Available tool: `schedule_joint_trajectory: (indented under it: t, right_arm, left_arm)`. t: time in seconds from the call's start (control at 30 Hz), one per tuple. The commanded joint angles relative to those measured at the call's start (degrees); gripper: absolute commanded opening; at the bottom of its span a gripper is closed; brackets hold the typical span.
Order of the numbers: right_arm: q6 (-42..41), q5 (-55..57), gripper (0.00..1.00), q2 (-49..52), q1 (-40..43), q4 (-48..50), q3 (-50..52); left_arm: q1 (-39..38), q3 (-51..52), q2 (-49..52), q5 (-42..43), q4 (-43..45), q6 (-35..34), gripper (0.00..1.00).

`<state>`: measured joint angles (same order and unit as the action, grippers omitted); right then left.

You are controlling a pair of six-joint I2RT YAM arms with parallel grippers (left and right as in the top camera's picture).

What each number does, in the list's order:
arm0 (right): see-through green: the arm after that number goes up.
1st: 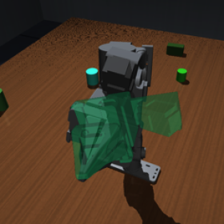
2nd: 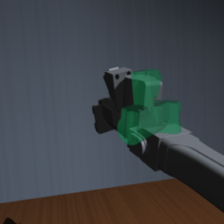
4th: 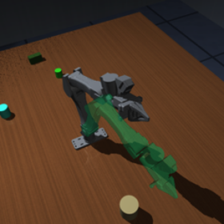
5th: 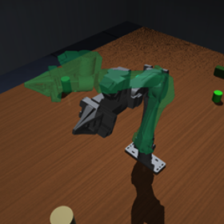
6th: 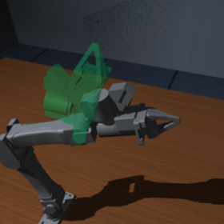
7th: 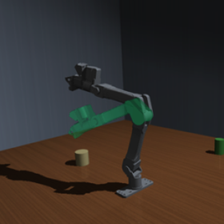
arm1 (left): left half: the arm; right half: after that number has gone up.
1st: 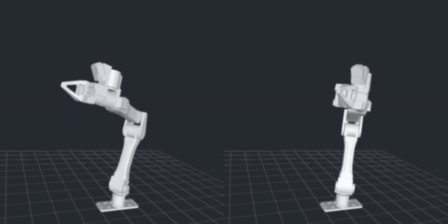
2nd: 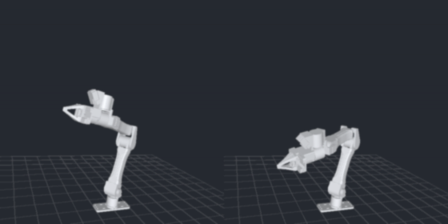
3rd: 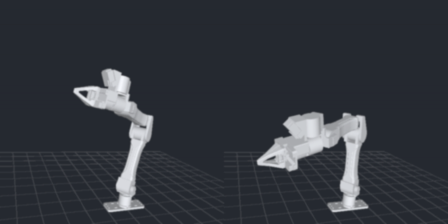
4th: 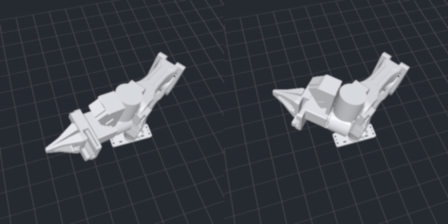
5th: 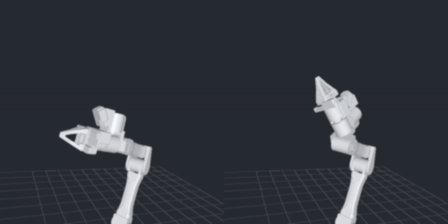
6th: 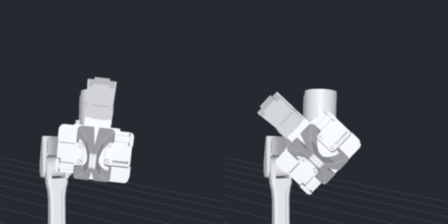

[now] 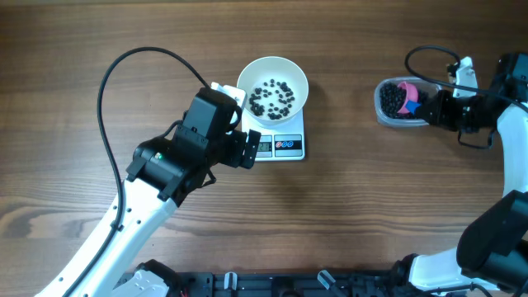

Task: Scoop item into bowl and weigh 150g on scale
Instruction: 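Lift the filled scoop and carry it left over the bowl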

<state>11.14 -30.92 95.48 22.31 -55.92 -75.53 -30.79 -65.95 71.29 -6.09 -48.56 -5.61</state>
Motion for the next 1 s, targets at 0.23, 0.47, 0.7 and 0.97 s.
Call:
schedule_joint_trajectory:
  t: [0.23,0.47,0.7,0.97]
  right_arm:
    - [-2.4,-4.1,0.04,0.4,1.1,1.0,-0.1]
    - [-5.2,-4.2,0.04,0.4,2.7,1.0,-0.1]
    - [-11.6,-6.3,0.04,0.4,6.2,0.7,-0.1]
    - [-11.4,-15.2,0.04,0.4,9.0,-0.3,-0.1]
  left_arm:
    - [0.2,0.3,0.1,0.6,0.2,0.9,1.0]
    - [0.2,0.3,0.1,0.6,0.2,0.9,1.0]
    - [0.2,0.3,0.1,0.6,0.1,0.9,1.0]
    - [0.2,0.3,0.1,0.6,0.1,0.9,1.0]
